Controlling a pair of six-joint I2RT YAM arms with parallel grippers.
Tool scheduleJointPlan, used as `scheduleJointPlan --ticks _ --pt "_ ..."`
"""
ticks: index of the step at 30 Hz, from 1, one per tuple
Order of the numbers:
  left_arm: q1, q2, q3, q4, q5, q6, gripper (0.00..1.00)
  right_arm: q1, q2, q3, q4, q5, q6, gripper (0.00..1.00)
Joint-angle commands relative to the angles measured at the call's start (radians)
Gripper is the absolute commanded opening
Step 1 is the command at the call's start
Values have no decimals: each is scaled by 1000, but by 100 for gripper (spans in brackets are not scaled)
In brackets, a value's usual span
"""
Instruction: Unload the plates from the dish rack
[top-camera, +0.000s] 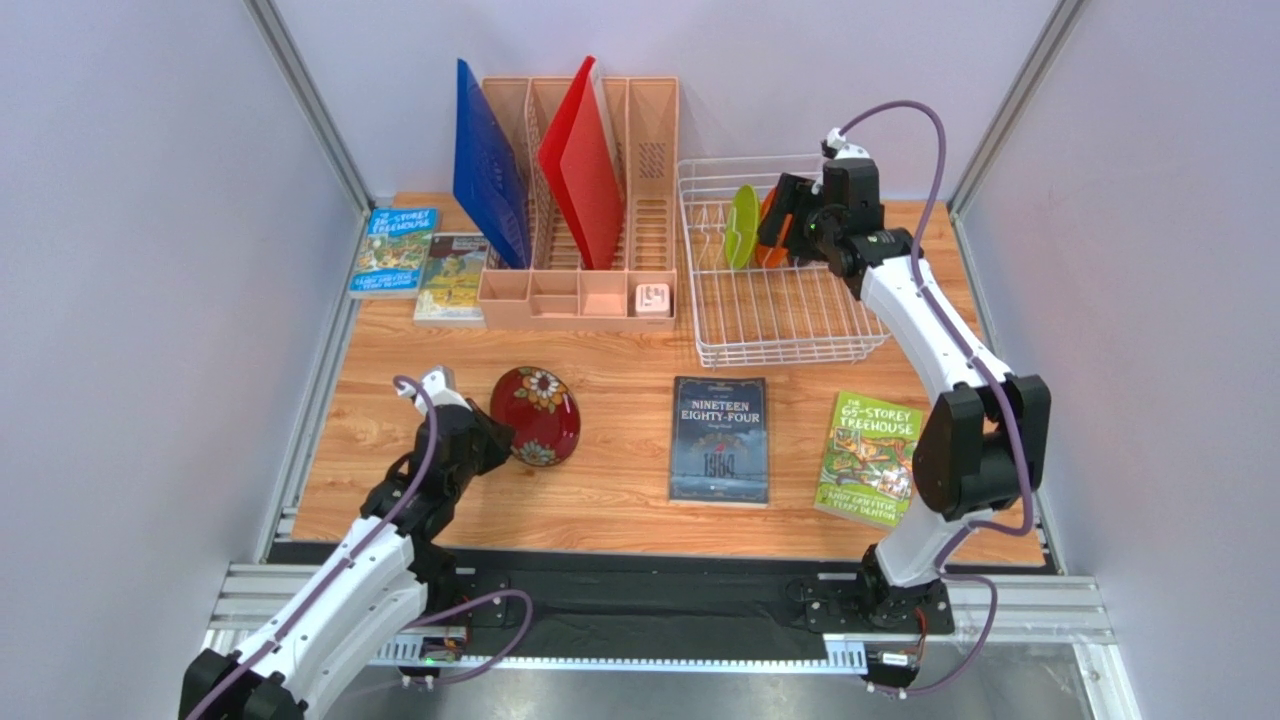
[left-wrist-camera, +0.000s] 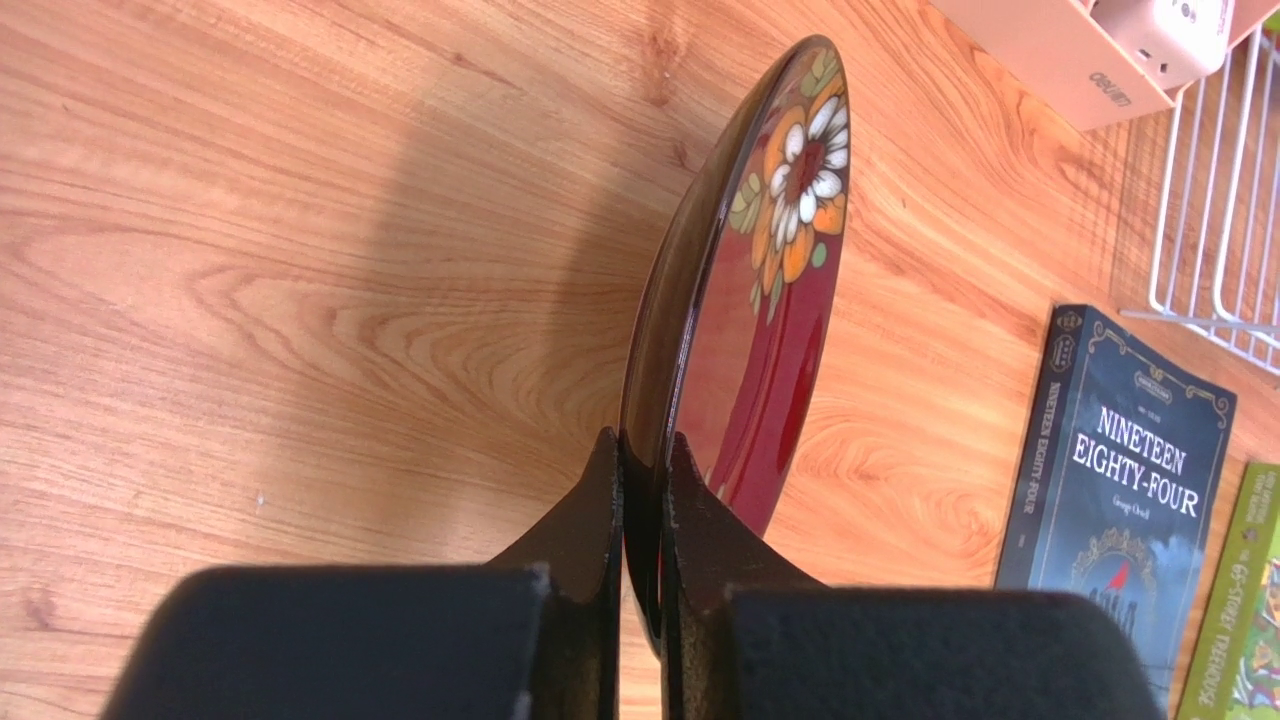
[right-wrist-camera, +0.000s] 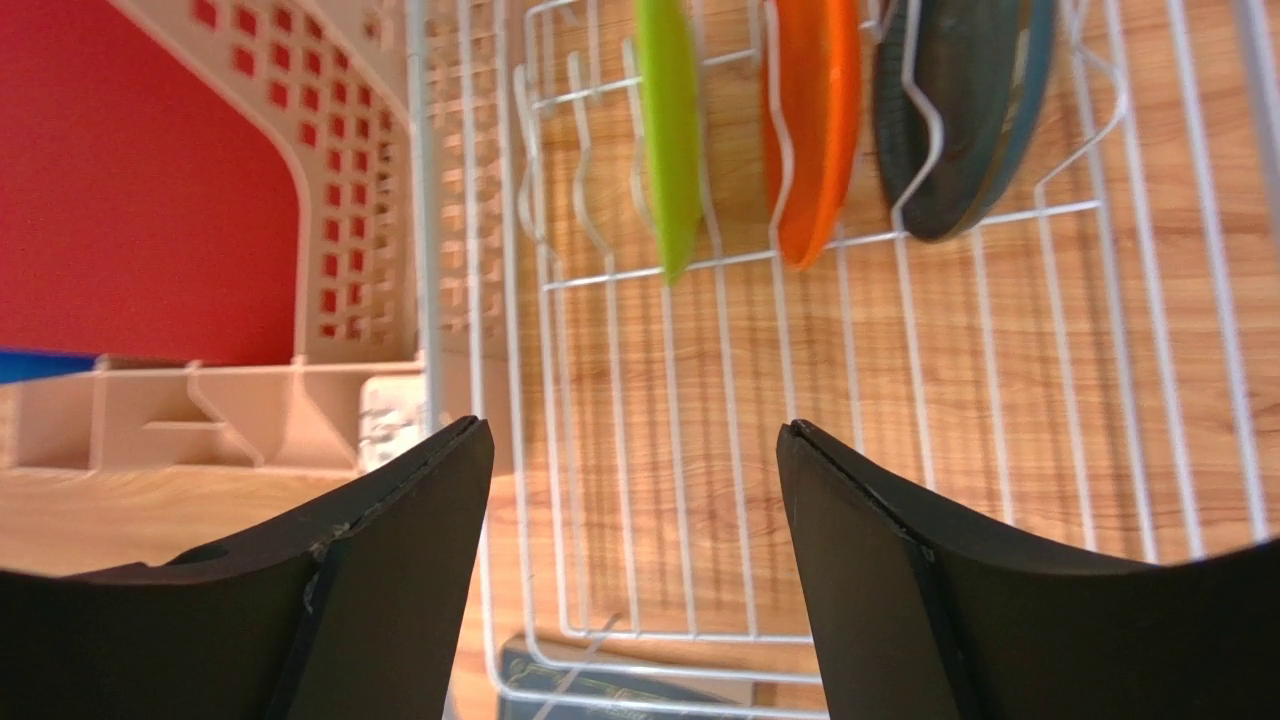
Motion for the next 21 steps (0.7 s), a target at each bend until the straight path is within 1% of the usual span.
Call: scheduleJointPlan --ticks 1,4,8,11,13,16,18,20,21 --pt "4 13 -28 14 -52 -7 10 -11 93 131 -20 99 -74 75" --pt "4 12 -37 11 -64 -14 13 -14 156 182 -23 125 -88 75" --pt "4 13 -41 8 -65 -22 16 -14 210 220 -14 112 -88 74" --pt "4 24 -40 -3 -73 -42 24 -14 239 245 -11 104 -88 74" --pt "4 30 -41 -9 -75 -69 25 -14 255 260 -14 101 -94 73" --pt "4 51 -51 -3 -75 -102 31 -16 290 299 -14 89 -104 74" --pt "4 58 -60 2 -78 -109 33 -14 330 342 -25 93 -114 73" --pt "4 67 -61 6 -87 -117 38 -14 361 374 -40 90 -112 72" --pt "4 68 -63 3 -90 -118 39 -16 388 401 -46 81 -117 71"
